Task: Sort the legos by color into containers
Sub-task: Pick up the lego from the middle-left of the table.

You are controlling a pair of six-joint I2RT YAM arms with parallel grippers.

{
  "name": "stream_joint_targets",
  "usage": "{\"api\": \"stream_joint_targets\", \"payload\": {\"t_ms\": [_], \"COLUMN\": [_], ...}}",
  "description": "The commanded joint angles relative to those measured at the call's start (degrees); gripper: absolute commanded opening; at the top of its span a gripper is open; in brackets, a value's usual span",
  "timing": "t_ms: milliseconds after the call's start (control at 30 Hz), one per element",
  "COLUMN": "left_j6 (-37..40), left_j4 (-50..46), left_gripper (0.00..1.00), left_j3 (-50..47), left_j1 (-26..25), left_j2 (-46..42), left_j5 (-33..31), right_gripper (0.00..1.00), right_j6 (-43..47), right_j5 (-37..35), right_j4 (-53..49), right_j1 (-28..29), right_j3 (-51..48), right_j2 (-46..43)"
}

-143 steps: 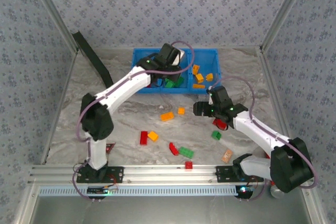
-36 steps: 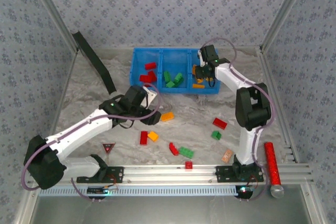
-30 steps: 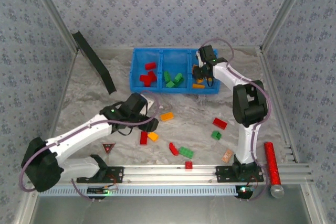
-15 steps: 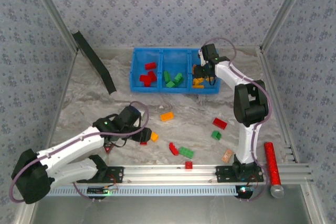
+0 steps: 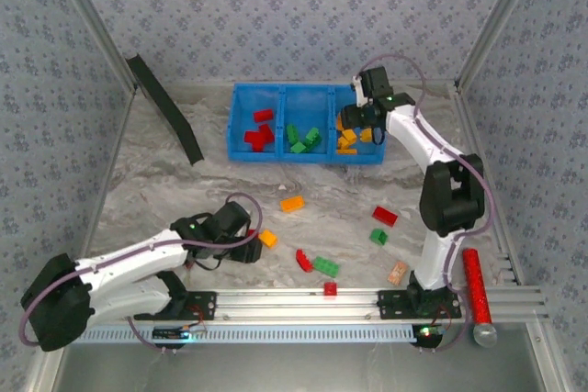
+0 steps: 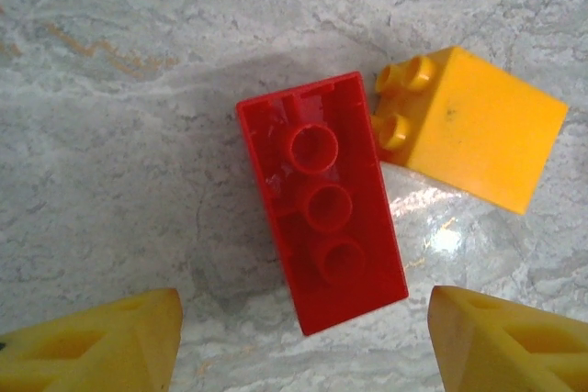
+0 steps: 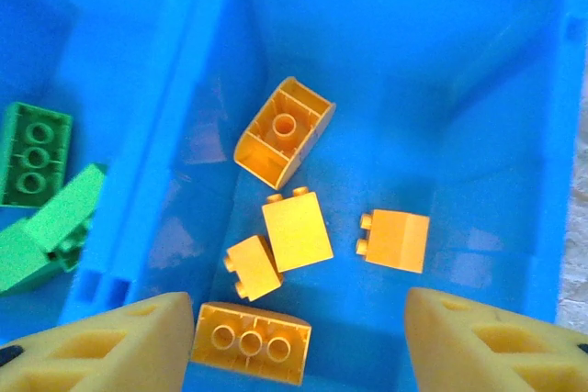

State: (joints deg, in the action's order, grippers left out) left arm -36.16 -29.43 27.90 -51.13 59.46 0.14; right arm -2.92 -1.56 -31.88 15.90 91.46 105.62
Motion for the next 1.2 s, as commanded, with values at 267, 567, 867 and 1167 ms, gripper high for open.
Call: {"api": "stream_joint_targets", "payload": {"t_ms": [267,567,867,1167], "left_j6": [-0.6,-1.3,1.5,17.4], "left_j4": [4.7,6.5,-0.8,-2.4], "left_gripper": [0.67,0.39,0.26,0.26], "left_j3": [-0.2,0.2,5.8,25.5], "left_j1": [-0.6,-0.7,0.8,14.9], "left_j2": [4.9,9.7,6.3,6.9], "left_j5": [-1.3,-0.9,-5.0,-7.2], "right_gripper": [0.67,0.69,0.7,0.68], "right_j6": [0.9,0.3,-2.4,-7.5], "right_j5": [-1.2,-2.1,-3.8,-1.9], "right_j4": [-6.8,-10.6,-13.4,-13.7], "right_j1": [1.7,2.8,4.3,8.8], "right_j3": [-4.8,-9.0,-19.9,-34.7], "right_j2": [-11.3,-21.0,-32.3,-43.7]}}
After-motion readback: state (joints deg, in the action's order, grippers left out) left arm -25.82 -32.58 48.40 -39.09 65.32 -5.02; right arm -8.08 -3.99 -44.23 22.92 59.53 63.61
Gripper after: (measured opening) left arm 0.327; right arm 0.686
